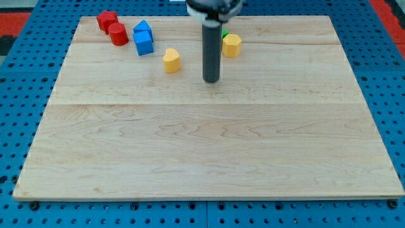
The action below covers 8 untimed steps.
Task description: Push the yellow heart below the green star
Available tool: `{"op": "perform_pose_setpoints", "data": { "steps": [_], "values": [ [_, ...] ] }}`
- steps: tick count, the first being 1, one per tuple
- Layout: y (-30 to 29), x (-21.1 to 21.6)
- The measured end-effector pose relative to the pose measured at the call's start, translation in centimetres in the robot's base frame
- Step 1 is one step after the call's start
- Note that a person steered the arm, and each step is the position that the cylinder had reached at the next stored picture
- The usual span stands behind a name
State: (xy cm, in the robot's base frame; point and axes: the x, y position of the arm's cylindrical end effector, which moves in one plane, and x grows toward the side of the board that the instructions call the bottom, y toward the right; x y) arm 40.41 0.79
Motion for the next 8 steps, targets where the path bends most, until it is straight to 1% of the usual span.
{"op": "perform_pose_setpoints", "data": {
  "steps": [1,2,3,4,5,6,7,8],
  "values": [
    [-10.2,-1.1],
    [-10.9,-6.3],
    [0.0,-8.4],
    [-1.3,-7.6],
    [-4.3,-3.4],
    [6.1,-5.9],
    [4.9,-11.4],
    [2.6,-9.9]
  ]
}}
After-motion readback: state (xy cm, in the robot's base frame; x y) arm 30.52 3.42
